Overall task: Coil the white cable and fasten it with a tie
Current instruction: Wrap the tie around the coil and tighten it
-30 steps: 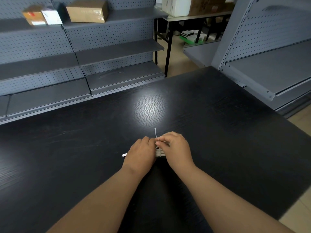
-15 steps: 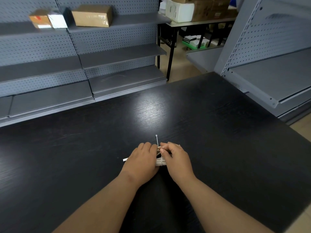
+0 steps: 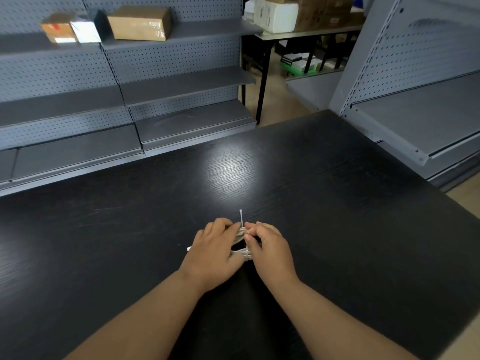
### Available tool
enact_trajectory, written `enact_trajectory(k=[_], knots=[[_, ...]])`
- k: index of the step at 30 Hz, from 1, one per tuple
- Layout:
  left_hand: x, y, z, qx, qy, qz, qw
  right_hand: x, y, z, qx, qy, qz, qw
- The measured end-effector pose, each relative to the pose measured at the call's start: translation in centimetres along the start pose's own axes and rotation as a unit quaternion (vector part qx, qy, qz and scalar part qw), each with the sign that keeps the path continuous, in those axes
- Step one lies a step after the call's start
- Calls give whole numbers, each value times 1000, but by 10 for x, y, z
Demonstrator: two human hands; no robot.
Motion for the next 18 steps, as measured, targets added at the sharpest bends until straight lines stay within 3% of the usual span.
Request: enact_trajectory(k=[3,5,8,18], knots=[[1,-9,0,-90,154,-39,983,-1,0,-1,0,3,5,1000],[4,-20,-1,-159,195,-76,965,-1,0,0,-2,6,6,1000],[5,-37,0,-233,184,-96,950,-1,0,0,3,5,10,1000],[-6,-66,-7,-347,122,-13,930,-2,0,-2,1,-2,21,1000]])
Point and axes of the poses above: each hand's wrist, its own y-axis away from the middle knuckle, its own x-axis out of the palm, z = x × y, the point moved 2 cm from there along -y, towards the middle knuckle, and after that the axes turned 5 degrees about -x, right-handed, at the moved point
